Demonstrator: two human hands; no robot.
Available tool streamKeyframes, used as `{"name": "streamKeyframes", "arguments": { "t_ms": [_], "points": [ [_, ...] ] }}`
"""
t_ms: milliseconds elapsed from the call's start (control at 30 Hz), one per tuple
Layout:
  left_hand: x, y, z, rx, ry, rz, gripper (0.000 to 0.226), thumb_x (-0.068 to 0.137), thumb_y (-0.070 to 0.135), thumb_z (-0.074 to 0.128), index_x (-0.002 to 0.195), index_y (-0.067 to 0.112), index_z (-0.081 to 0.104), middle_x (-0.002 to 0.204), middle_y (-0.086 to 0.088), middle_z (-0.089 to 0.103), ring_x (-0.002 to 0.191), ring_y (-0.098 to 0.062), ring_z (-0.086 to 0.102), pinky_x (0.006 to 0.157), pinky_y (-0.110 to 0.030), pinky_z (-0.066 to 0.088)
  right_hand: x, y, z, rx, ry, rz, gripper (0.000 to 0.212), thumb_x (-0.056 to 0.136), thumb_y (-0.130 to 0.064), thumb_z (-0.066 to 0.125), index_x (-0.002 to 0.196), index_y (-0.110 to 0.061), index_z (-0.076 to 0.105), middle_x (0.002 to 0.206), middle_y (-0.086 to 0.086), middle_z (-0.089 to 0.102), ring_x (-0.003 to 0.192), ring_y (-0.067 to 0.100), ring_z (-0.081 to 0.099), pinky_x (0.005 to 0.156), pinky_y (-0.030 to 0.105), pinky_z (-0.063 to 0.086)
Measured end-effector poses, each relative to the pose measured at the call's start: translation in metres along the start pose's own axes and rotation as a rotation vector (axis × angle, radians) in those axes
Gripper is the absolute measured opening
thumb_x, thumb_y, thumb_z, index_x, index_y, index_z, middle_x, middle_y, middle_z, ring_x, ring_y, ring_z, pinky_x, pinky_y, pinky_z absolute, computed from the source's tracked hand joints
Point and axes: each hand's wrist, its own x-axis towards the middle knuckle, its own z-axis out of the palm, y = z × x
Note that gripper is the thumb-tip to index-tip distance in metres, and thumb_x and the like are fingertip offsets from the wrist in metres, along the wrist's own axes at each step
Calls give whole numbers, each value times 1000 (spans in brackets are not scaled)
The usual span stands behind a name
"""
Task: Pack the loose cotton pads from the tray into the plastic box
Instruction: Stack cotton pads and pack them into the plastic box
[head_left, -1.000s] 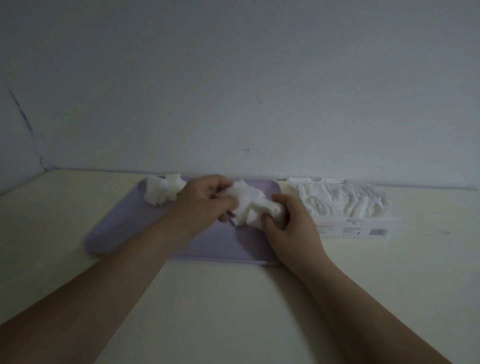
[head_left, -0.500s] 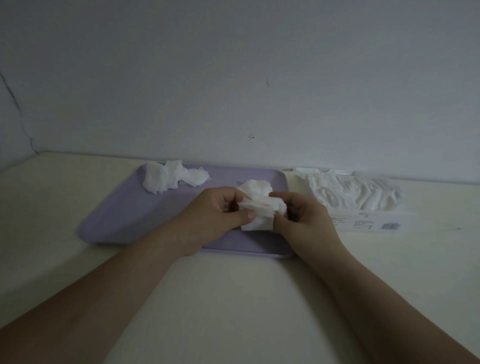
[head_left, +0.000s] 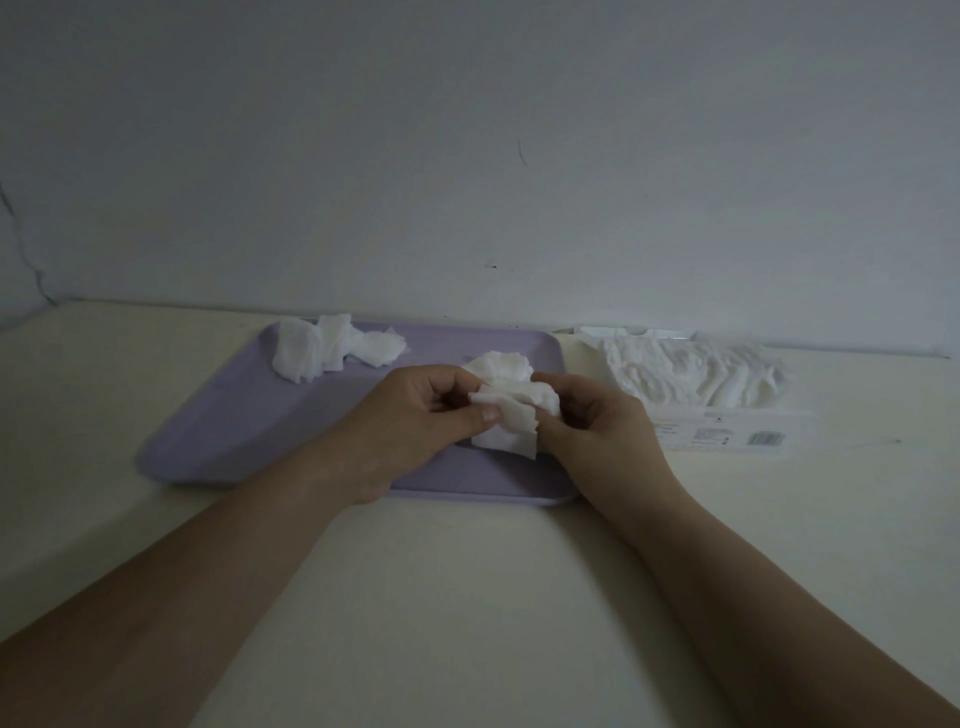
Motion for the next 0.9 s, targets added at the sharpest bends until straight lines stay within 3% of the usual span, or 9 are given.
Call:
{"name": "streamKeyframes", "arguments": {
  "t_ms": [133,400,533,667,733,800,900],
  "points": [
    [-1,2,-1,-80,-8,-34,12,95,5,68,87,14,70,62,3,59,50,-5,45,46,-16,34,0,0,2,-94,5,-20,39,86,-6,75,119,-25,73,108,-9,78,103,9,73,97,44,58],
    [-2,4,4,-56,22,-8,16,93,3,71,83,16,69,64,2,63,54,-4,52,47,-11,39,-4,-7,2,-83,15,-15,36,87,-7,70,120,-21,73,103,-9,79,98,6,73,93,39,60],
    [-3,4,0,-101,-3,-36,18,96,7,68,84,20,71,65,-10,62,52,-14,44,43,-19,33,-6,-8,2,-96,99,-46,29,90,-13,71,116,-28,69,103,-13,76,95,0,71,86,26,57],
    [-3,3,-1,-100,-20,-19,11,98,5,65,94,14,68,63,-12,61,52,-14,48,42,-19,33,-6,-7,4,-207,98,-131,47,89,-9,67,129,-34,60,120,-10,64,90,5,65,78,16,48],
    [-3,3,0,-97,-10,-6,10,98,3,65,96,13,67,64,-7,61,55,-13,51,43,-19,34,-6,-8,5,-254,103,-211,42,87,-3,65,114,-35,61,115,-3,59,82,8,59,71,15,42],
    [-2,3,-1,-119,4,-6,11,98,2,64,98,12,67,64,-4,61,55,-11,52,42,-19,33,-5,-9,6,-319,146,-277,37,85,5,62,95,-31,61,114,1,54,92,12,59,77,14,41],
    [-1,2,-2,-178,13,-15,16,97,0,64,99,15,67,67,-5,61,56,-11,52,42,-19,31,-6,-16,5,-250,130,-229,43,81,16,60,72,-27,63,115,4,56,105,-6,57,83,2,38]
  ]
}}
